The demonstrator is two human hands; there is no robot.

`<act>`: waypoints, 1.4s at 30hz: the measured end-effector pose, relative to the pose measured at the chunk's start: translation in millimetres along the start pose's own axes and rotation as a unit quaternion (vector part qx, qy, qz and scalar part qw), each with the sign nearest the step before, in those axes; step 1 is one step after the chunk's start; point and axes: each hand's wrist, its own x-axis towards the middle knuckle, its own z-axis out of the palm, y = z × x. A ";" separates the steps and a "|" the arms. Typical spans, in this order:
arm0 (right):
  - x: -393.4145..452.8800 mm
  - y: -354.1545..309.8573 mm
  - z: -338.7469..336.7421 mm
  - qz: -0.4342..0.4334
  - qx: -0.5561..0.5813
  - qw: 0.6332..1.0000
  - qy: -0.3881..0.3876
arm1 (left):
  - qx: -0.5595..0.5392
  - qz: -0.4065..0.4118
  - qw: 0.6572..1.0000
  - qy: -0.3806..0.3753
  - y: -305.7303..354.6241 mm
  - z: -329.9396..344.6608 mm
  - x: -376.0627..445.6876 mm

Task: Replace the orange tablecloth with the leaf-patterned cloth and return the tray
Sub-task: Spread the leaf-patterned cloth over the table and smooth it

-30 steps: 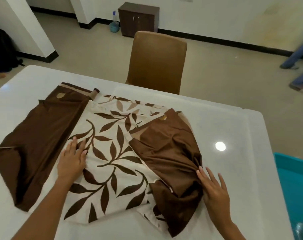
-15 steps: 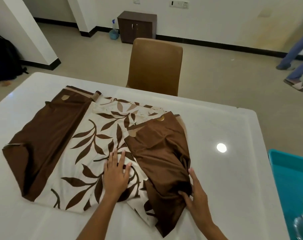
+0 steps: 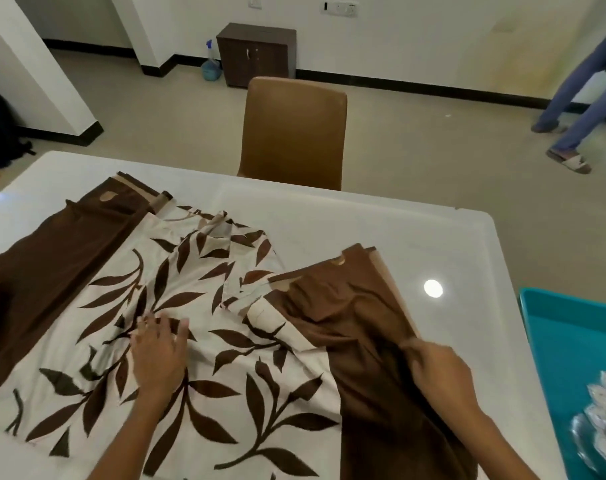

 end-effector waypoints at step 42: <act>38.8 -50.1 70.2 -0.518 -0.056 0.852 -0.047 | -0.338 0.072 0.931 0.116 176.5 35.2 -41.4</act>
